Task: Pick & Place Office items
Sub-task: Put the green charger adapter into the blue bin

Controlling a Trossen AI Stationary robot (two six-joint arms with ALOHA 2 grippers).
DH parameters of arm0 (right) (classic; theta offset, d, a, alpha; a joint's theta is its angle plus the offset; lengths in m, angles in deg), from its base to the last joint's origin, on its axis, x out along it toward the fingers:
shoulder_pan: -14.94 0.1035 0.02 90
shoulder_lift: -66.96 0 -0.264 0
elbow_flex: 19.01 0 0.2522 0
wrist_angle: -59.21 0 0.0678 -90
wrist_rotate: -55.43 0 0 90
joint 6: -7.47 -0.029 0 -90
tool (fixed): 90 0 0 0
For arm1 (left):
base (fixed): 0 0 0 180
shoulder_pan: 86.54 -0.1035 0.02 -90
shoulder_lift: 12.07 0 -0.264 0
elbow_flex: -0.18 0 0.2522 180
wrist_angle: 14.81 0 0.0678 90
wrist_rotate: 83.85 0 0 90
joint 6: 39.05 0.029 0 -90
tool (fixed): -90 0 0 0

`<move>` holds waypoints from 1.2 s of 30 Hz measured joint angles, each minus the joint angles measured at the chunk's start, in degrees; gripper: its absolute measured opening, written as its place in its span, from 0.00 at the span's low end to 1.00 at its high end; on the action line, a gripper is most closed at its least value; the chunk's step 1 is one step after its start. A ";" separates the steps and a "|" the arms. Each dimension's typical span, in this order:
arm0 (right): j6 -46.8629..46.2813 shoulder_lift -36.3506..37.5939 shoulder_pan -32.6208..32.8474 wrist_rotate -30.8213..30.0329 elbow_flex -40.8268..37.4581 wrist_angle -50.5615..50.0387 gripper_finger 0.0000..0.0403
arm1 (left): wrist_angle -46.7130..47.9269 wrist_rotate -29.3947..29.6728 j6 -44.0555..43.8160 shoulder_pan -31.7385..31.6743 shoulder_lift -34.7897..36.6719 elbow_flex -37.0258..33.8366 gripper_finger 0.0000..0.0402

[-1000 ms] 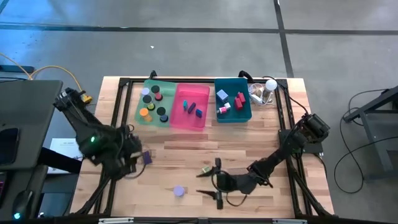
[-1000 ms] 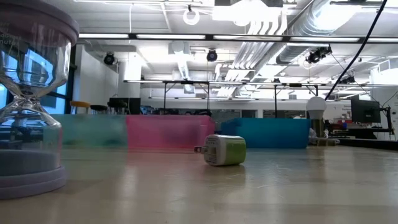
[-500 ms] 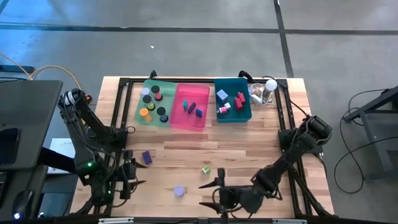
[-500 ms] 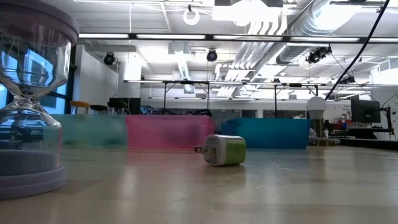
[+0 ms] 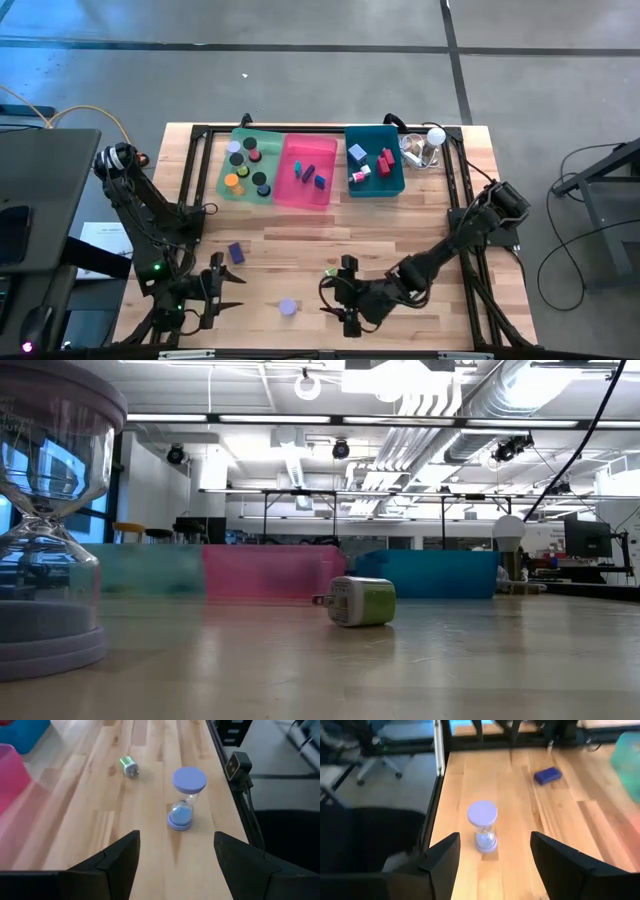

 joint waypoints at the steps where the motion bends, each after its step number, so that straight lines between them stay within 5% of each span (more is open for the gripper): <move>1: 0.10 0.00 -0.50 1.64 0.03 -1.08 0.57 | -2.15 0.01 0.04 0.00 0.01 -1.21 0.61; 12: -1.22 0.00 -5.13 9.50 0.01 -28.36 0.57 | -20.05 -1.47 0.00 0.39 0.01 -8.27 0.61; 19: 0.77 -0.33 -7.59 14.50 0.01 -31.04 0.57 | -20.76 -1.60 -3.28 0.36 0.01 -8.89 0.61; 36: 18.73 -7.28 -11.43 13.79 -0.08 -25.27 0.57 | -20.76 -0.15 -4.72 0.31 0.03 -8.91 0.61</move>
